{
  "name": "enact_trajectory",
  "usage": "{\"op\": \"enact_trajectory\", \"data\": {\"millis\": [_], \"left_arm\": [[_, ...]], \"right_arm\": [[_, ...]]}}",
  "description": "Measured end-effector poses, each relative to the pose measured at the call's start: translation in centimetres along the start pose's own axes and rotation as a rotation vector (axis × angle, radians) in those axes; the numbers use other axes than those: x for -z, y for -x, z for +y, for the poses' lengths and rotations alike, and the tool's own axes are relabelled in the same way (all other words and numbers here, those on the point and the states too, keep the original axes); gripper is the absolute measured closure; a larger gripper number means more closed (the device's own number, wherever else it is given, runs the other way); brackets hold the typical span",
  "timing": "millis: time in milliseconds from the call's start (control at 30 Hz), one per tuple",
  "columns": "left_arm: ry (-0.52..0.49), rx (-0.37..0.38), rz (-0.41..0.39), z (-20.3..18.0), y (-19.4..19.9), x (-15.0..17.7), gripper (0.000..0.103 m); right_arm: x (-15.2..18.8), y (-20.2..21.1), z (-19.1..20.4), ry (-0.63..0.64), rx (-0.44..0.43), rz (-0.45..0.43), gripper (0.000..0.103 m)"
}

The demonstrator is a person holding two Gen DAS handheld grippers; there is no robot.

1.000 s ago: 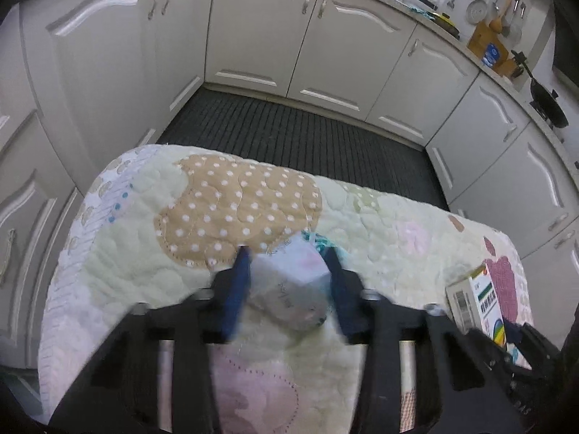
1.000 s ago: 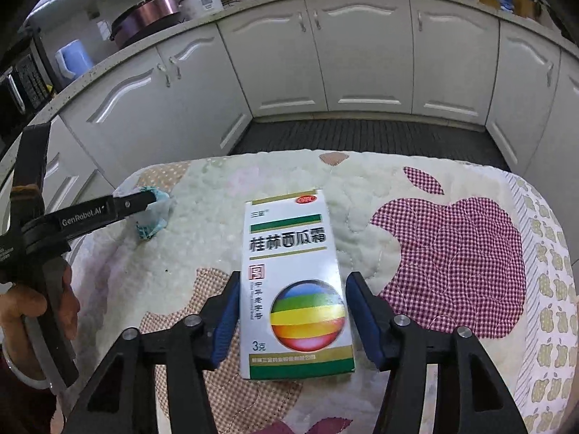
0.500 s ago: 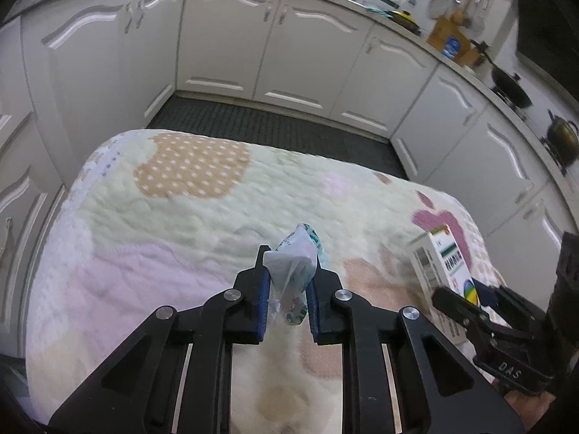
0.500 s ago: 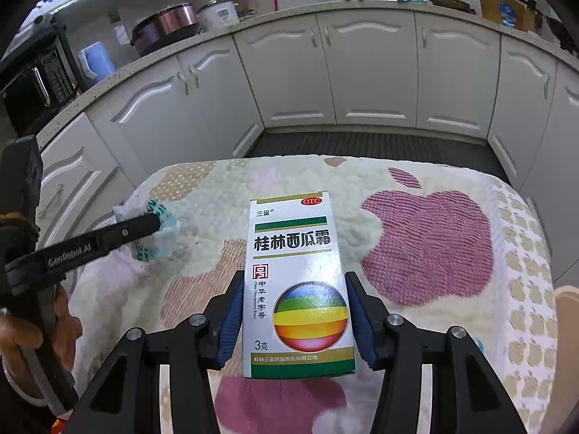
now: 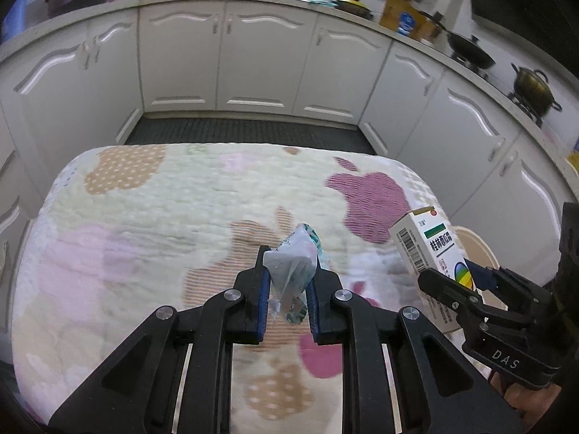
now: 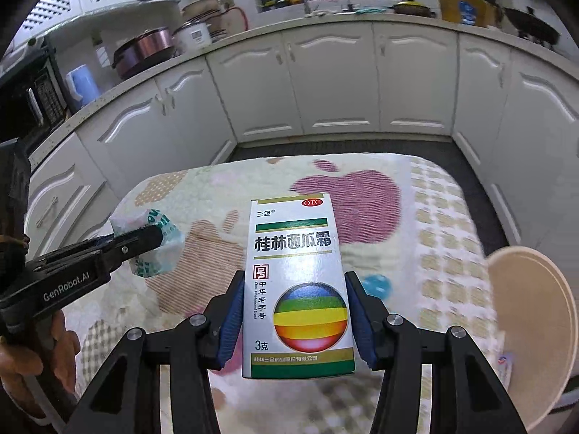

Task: Collect trash
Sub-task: 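Carry the plastic bag and rainbow medicine box over the beige bin with both grippers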

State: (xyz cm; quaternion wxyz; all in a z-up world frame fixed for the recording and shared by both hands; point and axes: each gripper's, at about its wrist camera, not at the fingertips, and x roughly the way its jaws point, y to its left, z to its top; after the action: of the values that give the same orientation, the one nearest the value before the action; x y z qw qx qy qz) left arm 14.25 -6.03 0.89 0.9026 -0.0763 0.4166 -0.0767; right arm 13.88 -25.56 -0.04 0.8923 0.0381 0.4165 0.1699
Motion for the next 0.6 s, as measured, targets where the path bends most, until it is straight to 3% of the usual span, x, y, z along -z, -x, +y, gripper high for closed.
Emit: {"op": "enact_trajectory", "data": {"millis": [600], "left_arm": [[-0.154,0.101,0.020,-12.3,-1.2,0.8,0.088]], "right_arm": [[2.9,6.5,-9.5,-0.131,0.136,-0.047,0.052]]}}
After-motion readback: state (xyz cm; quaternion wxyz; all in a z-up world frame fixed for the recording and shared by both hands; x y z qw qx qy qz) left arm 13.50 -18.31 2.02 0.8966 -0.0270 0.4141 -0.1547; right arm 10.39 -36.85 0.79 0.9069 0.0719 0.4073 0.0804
